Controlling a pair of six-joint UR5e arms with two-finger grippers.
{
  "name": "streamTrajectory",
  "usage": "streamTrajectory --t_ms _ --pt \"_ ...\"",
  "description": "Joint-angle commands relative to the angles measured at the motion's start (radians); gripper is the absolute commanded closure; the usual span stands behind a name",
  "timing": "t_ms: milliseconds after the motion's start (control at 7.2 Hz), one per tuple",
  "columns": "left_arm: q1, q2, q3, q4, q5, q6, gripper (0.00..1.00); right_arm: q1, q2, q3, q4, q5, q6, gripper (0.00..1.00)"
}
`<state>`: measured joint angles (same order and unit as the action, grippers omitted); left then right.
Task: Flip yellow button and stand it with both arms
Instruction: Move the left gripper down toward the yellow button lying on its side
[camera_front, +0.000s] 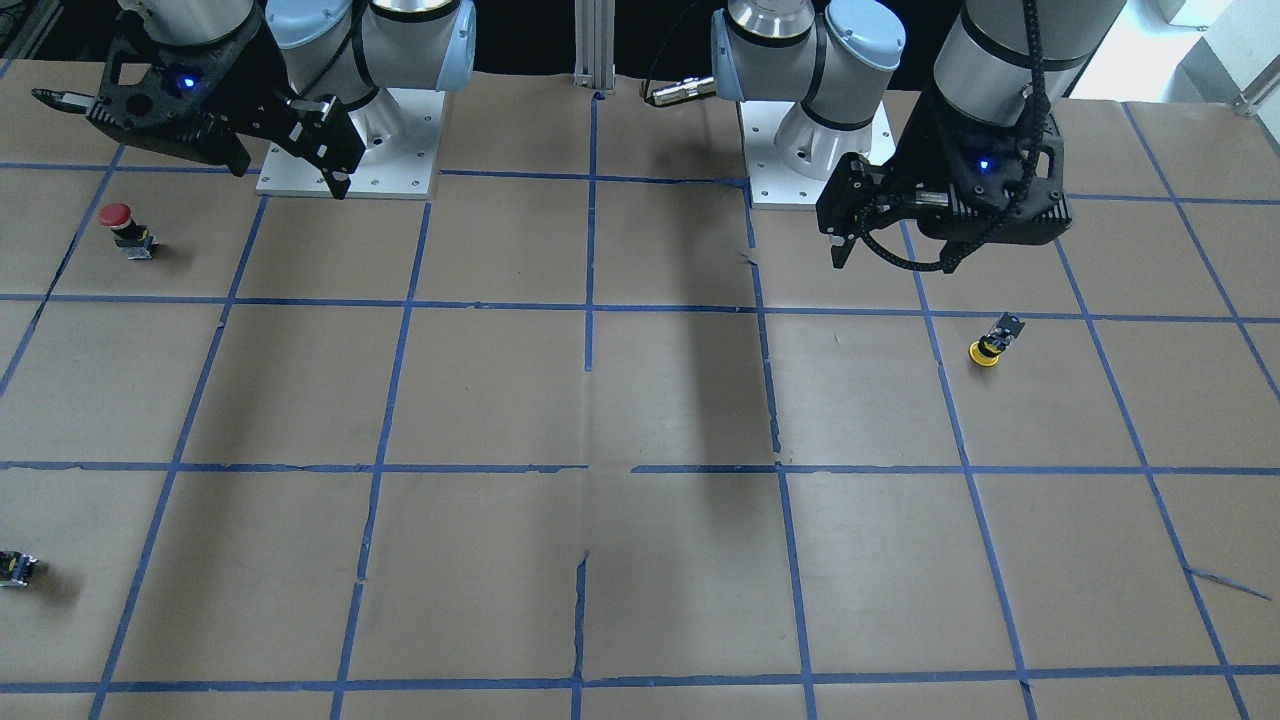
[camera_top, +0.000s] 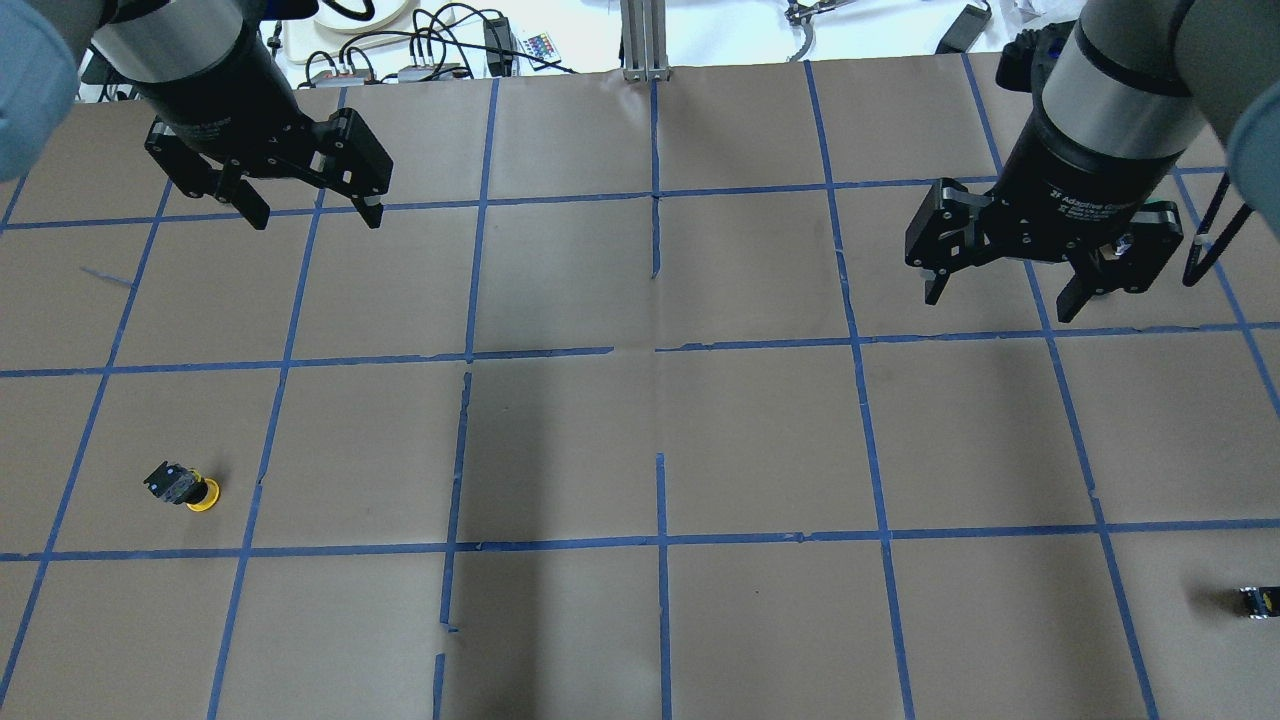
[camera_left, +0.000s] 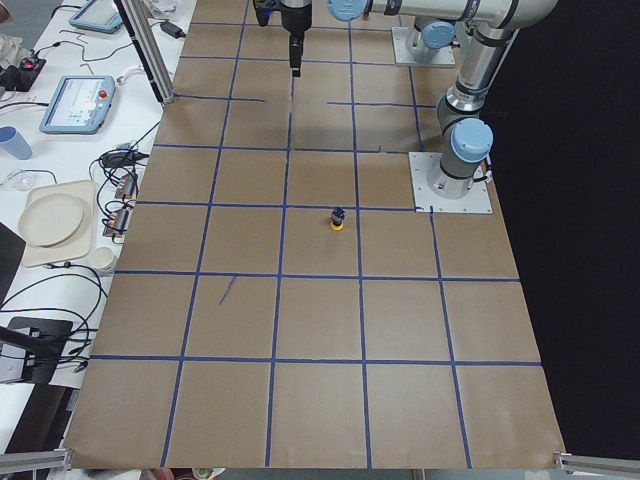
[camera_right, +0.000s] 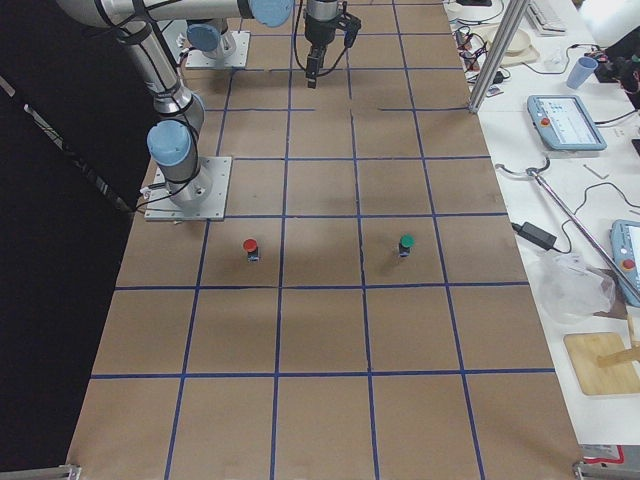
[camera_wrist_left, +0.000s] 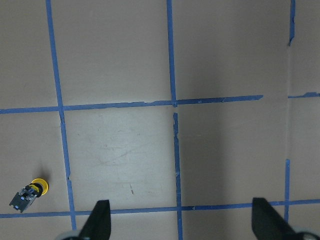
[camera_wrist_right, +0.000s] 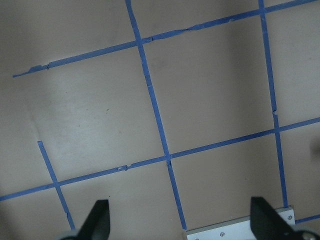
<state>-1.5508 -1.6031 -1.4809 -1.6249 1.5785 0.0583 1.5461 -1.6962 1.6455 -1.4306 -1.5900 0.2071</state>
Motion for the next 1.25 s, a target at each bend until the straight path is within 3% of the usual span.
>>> streamTrajectory --t_ms 0,694,972,1111 --pt "0.000 -0.004 0.007 0.002 0.001 0.000 0.00 0.000 -0.005 0.004 -0.002 0.001 -0.001 0.00" --pt "0.044 0.015 -0.065 -0.004 0.011 0.081 0.00 0.000 -0.005 0.004 -0.001 -0.001 -0.001 0.00" --pt "0.112 0.037 -0.140 0.007 0.023 0.240 0.00 0.000 -0.004 0.004 -0.001 0.001 -0.001 0.00" --pt "0.132 0.048 -0.169 0.011 0.076 0.315 0.00 0.000 -0.003 0.004 -0.001 -0.001 -0.001 0.00"
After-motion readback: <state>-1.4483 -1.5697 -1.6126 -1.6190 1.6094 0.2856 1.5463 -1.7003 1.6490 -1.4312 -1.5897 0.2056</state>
